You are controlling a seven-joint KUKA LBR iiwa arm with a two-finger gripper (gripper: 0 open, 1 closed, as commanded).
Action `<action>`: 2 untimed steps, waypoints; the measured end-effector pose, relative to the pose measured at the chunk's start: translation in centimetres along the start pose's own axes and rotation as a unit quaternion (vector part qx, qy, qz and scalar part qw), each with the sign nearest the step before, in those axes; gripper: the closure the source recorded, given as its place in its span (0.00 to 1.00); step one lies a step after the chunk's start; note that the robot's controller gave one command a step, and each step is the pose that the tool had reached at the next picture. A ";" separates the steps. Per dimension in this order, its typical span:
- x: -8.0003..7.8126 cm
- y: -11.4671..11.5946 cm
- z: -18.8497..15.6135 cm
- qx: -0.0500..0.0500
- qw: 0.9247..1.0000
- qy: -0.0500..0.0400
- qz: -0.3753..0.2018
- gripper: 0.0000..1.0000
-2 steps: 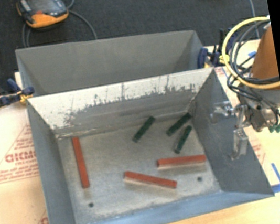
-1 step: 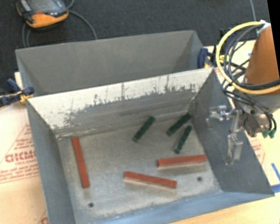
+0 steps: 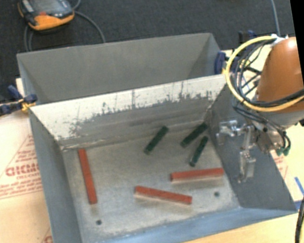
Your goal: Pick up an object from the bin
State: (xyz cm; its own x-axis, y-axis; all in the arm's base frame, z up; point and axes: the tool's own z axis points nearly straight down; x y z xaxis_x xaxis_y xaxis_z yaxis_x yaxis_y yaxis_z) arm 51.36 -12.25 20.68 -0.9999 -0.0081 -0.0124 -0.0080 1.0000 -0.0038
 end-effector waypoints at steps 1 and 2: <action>0.0 0.6 6.1 -0.001 1.000 0.002 -0.002 0.00; -0.7 0.4 9.4 -0.002 1.000 0.007 0.017 0.00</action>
Offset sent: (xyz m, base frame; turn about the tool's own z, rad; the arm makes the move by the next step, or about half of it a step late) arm 0.0115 0.0022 -0.0882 0.0423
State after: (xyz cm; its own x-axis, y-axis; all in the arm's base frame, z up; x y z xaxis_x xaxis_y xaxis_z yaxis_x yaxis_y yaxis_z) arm 52.17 -11.88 11.28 -0.9997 0.0264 0.0014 0.0264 0.9997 0.0012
